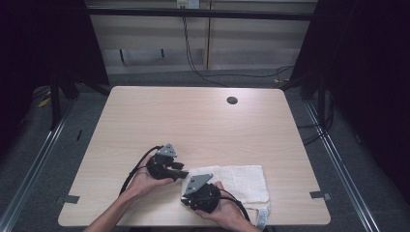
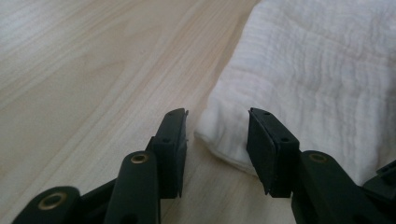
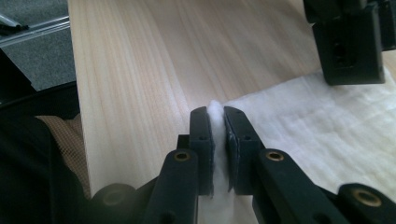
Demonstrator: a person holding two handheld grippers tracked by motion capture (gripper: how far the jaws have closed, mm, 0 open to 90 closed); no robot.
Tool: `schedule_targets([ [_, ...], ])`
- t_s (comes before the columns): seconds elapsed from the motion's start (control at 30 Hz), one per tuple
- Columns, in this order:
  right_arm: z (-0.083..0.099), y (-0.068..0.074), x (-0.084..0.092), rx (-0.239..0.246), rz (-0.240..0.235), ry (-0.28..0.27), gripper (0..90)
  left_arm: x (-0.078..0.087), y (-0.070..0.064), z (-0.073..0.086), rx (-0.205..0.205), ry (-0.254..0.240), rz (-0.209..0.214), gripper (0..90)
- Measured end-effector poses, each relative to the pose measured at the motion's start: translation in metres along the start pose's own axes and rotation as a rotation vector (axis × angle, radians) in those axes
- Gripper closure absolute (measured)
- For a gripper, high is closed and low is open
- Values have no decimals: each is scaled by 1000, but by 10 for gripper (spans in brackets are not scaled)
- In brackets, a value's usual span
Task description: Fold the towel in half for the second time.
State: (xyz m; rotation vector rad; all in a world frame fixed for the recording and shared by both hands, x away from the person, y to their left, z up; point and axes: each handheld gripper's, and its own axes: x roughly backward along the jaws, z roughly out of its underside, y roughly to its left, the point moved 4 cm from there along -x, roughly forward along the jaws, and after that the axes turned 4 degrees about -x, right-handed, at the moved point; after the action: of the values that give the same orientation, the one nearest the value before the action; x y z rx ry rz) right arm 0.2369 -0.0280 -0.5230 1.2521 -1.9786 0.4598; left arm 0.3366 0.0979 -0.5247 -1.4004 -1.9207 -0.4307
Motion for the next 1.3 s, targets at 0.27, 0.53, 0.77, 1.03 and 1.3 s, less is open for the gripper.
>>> schedule_targets([
  [0.27, -1, 0, 0, 15, -5, 8, 827, -1, -6, 1, -49, 19, -7, 681],
  [0.53, -1, 0, 1, 17, -19, 7, 835, -2, -9, -4, -41, -19, 38, 856],
  [0.77, -6, 0, 9, -17, -48, -40, 836, 10, -5, -7, 5, -65, 62, 858],
  [1.03, -15, 1, 24, -51, -66, -111, 835, 19, -2, -10, 24, -95, 79, 858],
  [1.3, -19, 1, 27, -64, -73, -134, 836, 22, -2, -11, 30, -101, 74, 858],
])
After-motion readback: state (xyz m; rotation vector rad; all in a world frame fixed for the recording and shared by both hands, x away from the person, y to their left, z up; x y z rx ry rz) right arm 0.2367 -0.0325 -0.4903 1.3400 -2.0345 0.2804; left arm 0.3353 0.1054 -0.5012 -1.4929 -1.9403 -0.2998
